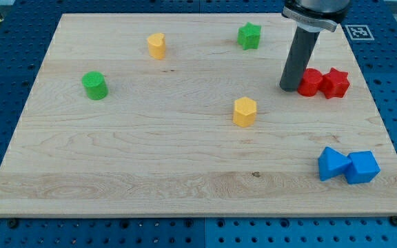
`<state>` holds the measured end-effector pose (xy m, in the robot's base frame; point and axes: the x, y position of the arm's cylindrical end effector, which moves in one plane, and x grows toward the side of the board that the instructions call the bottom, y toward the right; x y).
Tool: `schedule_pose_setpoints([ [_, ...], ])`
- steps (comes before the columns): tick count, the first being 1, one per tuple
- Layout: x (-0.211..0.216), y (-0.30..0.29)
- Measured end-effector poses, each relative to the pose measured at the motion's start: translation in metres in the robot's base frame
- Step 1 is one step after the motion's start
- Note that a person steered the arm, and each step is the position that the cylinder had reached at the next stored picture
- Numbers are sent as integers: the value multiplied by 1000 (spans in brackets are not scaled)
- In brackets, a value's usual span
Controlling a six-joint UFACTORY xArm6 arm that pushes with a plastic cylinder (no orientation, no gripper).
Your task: Move your arm to the center left
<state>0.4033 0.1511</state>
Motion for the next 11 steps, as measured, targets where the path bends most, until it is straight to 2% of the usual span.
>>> schedule_pose_setpoints([
  [4, 0, -223],
  [5, 1, -223],
  [6, 33, -238],
  [7, 62, -297],
  [8, 69, -388],
  [9, 41, -453],
  [10, 36, -456],
  [11, 0, -455],
])
